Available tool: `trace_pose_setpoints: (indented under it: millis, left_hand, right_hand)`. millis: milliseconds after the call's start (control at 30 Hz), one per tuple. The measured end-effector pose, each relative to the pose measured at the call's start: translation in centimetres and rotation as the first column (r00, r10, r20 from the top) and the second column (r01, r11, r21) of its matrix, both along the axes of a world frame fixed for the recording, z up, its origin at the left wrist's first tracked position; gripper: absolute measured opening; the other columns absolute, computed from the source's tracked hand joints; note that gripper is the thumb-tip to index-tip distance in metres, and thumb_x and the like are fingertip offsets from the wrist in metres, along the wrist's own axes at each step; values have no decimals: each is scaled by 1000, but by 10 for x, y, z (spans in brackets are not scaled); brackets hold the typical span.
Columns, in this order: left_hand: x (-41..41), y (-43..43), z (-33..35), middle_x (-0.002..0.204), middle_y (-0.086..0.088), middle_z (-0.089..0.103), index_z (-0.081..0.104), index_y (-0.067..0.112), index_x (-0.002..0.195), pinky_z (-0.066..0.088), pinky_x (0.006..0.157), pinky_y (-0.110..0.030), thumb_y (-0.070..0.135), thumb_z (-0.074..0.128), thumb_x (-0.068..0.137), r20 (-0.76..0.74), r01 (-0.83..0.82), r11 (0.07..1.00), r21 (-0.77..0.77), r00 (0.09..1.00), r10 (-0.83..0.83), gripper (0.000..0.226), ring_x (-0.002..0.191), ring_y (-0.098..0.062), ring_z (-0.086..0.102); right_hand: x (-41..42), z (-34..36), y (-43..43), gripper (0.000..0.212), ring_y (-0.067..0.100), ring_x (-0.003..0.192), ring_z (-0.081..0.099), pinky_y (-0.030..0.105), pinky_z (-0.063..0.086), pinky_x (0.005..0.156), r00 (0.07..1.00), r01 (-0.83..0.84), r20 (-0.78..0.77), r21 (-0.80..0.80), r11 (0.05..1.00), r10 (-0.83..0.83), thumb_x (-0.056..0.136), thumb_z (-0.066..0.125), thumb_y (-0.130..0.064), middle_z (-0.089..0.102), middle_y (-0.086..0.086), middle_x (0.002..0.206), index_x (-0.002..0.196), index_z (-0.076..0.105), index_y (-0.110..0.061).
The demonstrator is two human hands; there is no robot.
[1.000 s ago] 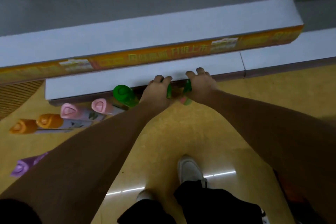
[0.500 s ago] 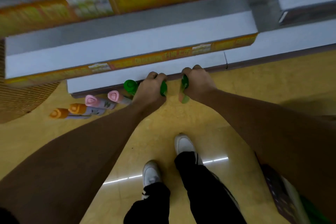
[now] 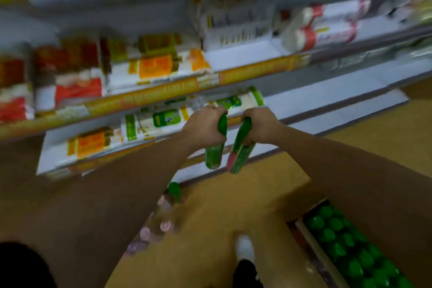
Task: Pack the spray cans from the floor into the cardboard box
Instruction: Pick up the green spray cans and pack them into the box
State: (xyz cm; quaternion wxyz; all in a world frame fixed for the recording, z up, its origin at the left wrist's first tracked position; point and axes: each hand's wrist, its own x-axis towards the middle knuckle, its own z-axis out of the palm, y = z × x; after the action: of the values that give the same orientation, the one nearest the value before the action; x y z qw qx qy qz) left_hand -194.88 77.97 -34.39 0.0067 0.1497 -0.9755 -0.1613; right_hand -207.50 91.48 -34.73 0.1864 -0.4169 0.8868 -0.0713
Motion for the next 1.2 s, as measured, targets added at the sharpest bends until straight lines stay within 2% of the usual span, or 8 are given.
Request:
trace_pose_setpoints:
  millis: [100, 233, 367, 500, 700, 867, 1033, 1200]
  left_hand:
    - [-15, 27, 94, 104, -9, 66, 60, 19, 122, 56, 75, -39, 40, 83, 67, -100, 86, 991, -105, 990, -96, 63, 96, -31, 64]
    - [-45, 71, 197, 97, -6, 66, 56, 27, 113, 54, 69, -40, 52, 78, 63, -236, 121, 959, -258, 954, -184, 61, 91, -33, 64]
    - [-73, 120, 278, 91, -3, 63, 52, 28, 102, 43, 59, -34, 58, 76, 62, -399, 119, 951, -286, 888, -230, 55, 84, -30, 61]
    - [-105, 171, 330, 85, -3, 59, 51, 27, 98, 50, 62, -35, 59, 73, 61, -459, 83, 961, -263, 865, -201, 54, 80, -30, 59]
    - [-158, 239, 367, 86, -1, 59, 52, 23, 100, 47, 62, -33, 53, 79, 64, -515, 124, 958, -259, 821, -246, 54, 80, -27, 59]
    - [-202, 271, 371, 91, -2, 63, 59, 24, 105, 56, 67, -37, 51, 81, 66, -534, 180, 961, -212, 802, -268, 52, 83, -25, 62]
    - [-260, 298, 371, 83, 1, 61, 58, 26, 95, 47, 56, -29, 54, 80, 65, -527, 299, 929, -219, 765, -371, 46, 75, -21, 60]
    - [-330, 318, 372, 84, 2, 61, 59, 26, 91, 50, 58, -31, 55, 82, 66, -480, 452, 865, -218, 722, -499, 45, 77, -18, 60]
  right_hand:
    - [-1, 84, 38, 65, 27, 96, 67, 35, 57, 79, 997, 72, -35, -34, 997, -73, 60, 95, -31, 70, 8, 106, 117, 69, -14]
    - [-15, 188, 91, 62, 21, 61, 68, 36, 61, 54, 982, 186, -14, -130, 974, -189, 61, 95, -22, 70, 9, 86, 113, 65, -8]
    - [-41, 276, 154, 65, 22, 66, 68, 36, 60, 49, 954, 292, 3, -251, 923, -301, 62, 96, -18, 66, 8, 90, 117, 64, -6]
    - [-63, 336, 213, 68, 25, 80, 70, 38, 63, 59, 937, 322, -32, -309, 895, -348, 63, 96, -18, 66, 8, 97, 122, 63, -7]
    - [-100, 398, 287, 81, 25, 91, 65, 31, 58, 61, 902, 305, -166, -406, 861, -398, 60, 97, -24, 63, 6, 107, 131, 60, -9]
    - [-137, 416, 337, 79, 28, 92, 66, 38, 63, 68, 859, 381, -140, -470, 796, -493, 62, 96, -18, 64, 10, 110, 131, 58, -10]
    - [-173, 419, 368, 75, 28, 91, 68, 41, 64, 71, 794, 479, -113, -488, 729, -598, 63, 95, -17, 67, 11, 107, 128, 59, -8]
    - [-207, 415, 384, 67, 24, 88, 68, 40, 64, 69, 705, 574, -142, -461, 677, -695, 63, 95, -19, 67, 11, 109, 120, 61, -10]
